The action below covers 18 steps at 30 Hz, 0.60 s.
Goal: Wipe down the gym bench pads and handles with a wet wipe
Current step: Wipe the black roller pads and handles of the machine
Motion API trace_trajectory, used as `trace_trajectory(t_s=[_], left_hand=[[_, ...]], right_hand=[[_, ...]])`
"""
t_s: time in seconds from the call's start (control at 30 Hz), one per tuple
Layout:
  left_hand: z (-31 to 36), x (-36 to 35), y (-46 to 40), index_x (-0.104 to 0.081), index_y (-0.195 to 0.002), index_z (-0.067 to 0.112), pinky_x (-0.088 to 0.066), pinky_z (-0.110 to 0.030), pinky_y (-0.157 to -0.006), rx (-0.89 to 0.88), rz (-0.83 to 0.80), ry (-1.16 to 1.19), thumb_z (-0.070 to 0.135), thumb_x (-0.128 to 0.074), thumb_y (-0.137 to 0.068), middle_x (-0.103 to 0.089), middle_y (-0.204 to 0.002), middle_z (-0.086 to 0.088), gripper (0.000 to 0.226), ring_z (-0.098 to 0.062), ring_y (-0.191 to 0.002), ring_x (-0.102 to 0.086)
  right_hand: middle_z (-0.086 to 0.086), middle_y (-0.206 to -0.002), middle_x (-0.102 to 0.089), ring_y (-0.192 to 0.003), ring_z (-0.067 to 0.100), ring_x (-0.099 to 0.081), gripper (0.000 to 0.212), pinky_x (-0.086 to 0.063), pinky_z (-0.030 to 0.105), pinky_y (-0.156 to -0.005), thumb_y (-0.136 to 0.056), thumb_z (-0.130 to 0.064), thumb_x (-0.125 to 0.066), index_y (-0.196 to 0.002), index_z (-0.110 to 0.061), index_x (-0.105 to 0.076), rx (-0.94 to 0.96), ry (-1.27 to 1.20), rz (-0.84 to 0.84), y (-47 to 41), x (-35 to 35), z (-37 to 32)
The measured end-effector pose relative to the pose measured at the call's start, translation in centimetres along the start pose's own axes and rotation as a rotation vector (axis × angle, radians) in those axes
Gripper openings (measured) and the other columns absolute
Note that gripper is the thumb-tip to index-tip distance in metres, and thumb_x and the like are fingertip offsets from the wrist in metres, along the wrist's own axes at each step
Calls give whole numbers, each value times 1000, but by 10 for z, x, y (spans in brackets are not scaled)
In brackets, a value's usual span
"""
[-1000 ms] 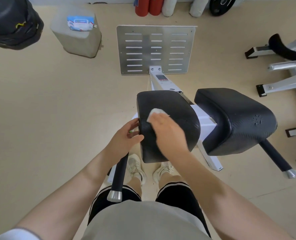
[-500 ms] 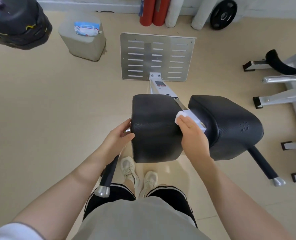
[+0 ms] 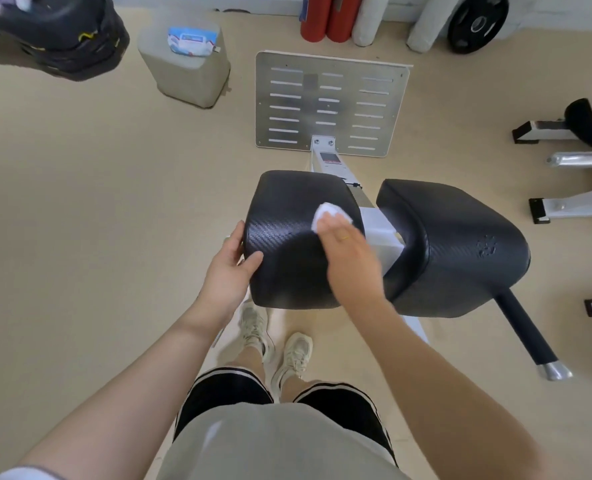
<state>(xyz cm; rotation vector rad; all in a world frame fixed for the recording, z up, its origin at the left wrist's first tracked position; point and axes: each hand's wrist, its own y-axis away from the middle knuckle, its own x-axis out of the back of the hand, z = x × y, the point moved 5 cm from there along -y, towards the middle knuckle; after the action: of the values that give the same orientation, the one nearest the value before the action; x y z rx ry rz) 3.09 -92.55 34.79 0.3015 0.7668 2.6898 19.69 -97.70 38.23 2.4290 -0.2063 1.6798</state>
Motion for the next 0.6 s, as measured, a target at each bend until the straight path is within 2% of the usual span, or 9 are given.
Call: trace_trajectory(t_s=[0.07,0.13,0.27,0.33,0.43,0.5,0.6], left_hand=[[-2,-1,-1,-31,-143,25,-34,-18,-99,25,25,-5,-4,-46,-91,-49,-136,8,61,-6,-124,-46],[2,-2,-1,-39,-140,25,-35,-16,-94,5,69,-13,-8,-44,-90,-54,-129,7,59,-6,-117,-50],[5,-7,1,-43,-137,25,-35,-14,-89,-24,126,-31,-8,-42,-90,-57,-121,10,57,-4,-109,-52],[5,-9,4,-45,-135,26,-38,-9,-84,-34,132,-15,-9,-41,-90,-57,-118,11,57,-3,-107,-53],[8,-9,7,-53,-121,32,-44,-4,-74,-35,100,28,-12,-37,-86,-64,-108,13,58,0,-96,-59],[8,-7,6,-59,-115,31,-46,-13,-84,-6,54,81,-12,-30,-80,-67,-107,9,62,-5,-98,-60],[6,-7,6,-56,-120,31,-34,-27,-108,1,-61,84,-9,-23,-75,-62,-121,9,69,-5,-115,-51]], right_hand=[[6,-142,-43,-132,23,-37,53,-37,36,-103,-83,13,-39,-132,-8,-46,-77,-3,-39,6,8,28],[2,-142,-42,-132,20,-34,52,-37,33,-101,-85,13,-39,-131,-11,-47,-141,-21,-17,9,14,39],[1,-149,-30,-136,19,-27,59,-28,27,-108,-85,9,-40,-140,-13,-32,-33,-5,-52,9,1,13],[8,-141,-41,-128,24,-38,57,-33,29,-104,-81,11,-40,-135,-6,-40,75,-65,-62,11,-9,-15],[19,-116,-63,-110,30,-59,42,-46,36,-99,-78,6,-38,-115,5,-59,298,-95,-77,19,-32,-55],[19,-111,-66,-106,30,-62,41,-48,38,-95,-80,2,-36,-111,6,-62,310,-121,-45,18,-35,-53],[13,-118,-62,-111,27,-58,50,-44,33,-98,-72,9,-38,-117,-2,-57,164,-73,23,14,-14,-12]])
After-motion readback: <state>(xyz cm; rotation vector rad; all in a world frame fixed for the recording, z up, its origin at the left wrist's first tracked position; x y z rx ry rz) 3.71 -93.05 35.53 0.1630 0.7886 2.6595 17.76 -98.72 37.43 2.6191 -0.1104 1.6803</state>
